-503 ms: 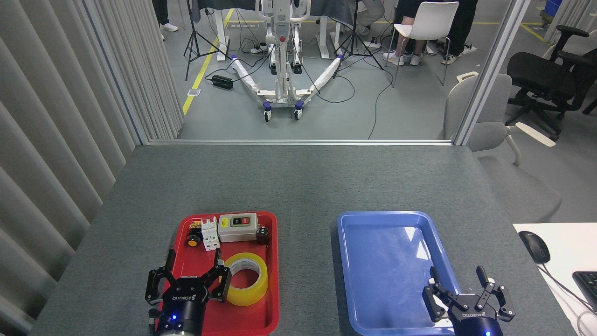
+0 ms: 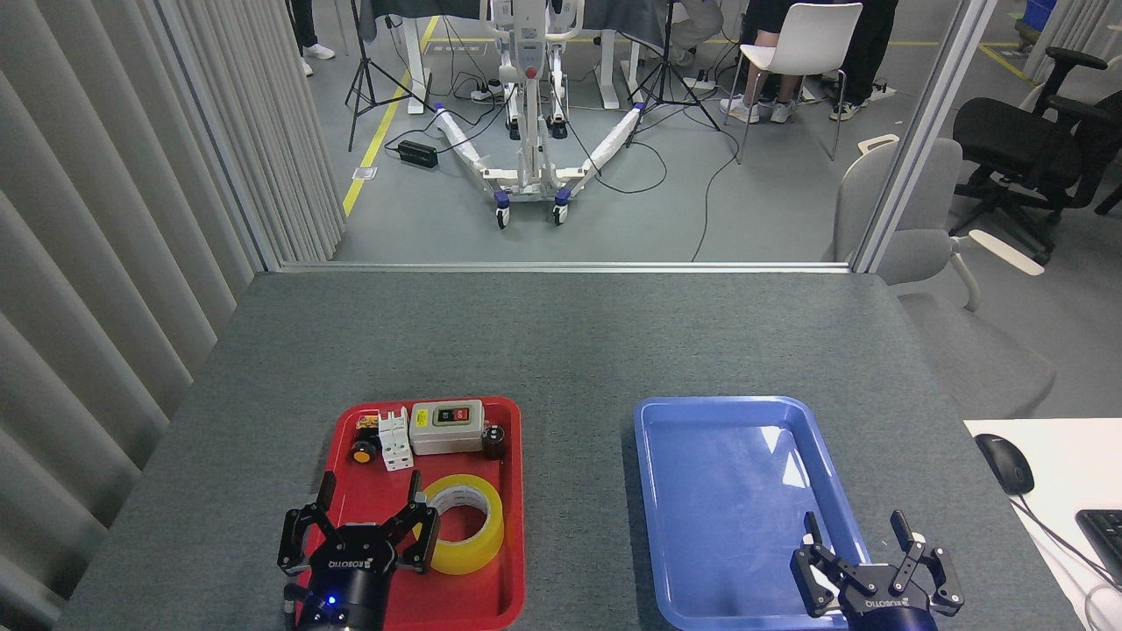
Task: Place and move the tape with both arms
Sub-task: 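Lower the left gripper toward the yellow tape roll in the red tray, then grasp the yellow tape roll with the left gripper and tip it upright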
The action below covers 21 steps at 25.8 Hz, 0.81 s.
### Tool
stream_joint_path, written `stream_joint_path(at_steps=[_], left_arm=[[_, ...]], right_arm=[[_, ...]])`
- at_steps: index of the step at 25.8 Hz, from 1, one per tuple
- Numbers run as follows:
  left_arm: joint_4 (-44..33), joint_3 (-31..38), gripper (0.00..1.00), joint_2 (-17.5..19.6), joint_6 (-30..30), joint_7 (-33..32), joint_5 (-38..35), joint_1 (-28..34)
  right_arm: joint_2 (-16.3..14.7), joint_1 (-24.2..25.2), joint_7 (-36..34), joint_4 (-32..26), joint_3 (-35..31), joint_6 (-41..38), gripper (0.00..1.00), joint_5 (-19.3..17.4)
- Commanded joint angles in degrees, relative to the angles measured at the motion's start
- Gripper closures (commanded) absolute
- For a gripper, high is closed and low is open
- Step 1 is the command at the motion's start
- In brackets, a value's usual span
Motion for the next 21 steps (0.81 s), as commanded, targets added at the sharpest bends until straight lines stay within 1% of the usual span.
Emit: stream_joint_path(at_steps=[1, 5, 9, 12, 16, 18, 21], left_arm=[[0.19, -0.78, 0.00, -0.08, 0.08, 0.77, -0.02, 0.22], [0.98, -0.86, 0.00, -0.17, -0.01, 1.03, -0.02, -0.66], [0.54, -0.25, 0.00, -0.43, -2.38, -1.60, -0.02, -1.54], [0.19, -0.16, 0.00, -0.52, -2.56, -9.60, -0.02, -3.56], [0.19, -0.25, 0.00, -0.78, -2.47, -23.40, 0.41, -6.02], [0.19, -0.34, 0.00, -0.96, -2.30, -30.17, 2.17, -7.43], [0.46, -0.25, 0.00, -1.04, -1.94, -38.16, 8.06, -9.80]], right_arm=[[0.13, 0.66, -0.13, 0.01, -0.11, 0.02, 0.00, 0.04], [0.13, 0.75, -0.13, 0.01, -0.20, 0.11, 0.00, 0.04], [0.05, 0.75, -0.22, 0.01, -0.29, 0.11, 0.00, 0.13], [-0.13, 0.49, -0.39, 0.01, -0.37, 0.19, 0.00, 0.13], [-0.13, 0.31, -0.39, 0.01, -0.37, 0.37, 0.00, 0.04], [-0.04, 0.31, -0.39, 0.01, -0.37, 0.37, 0.00, 0.04], [0.13, 0.40, -0.39, 0.01, -0.29, 0.46, 0.00, 0.04]])
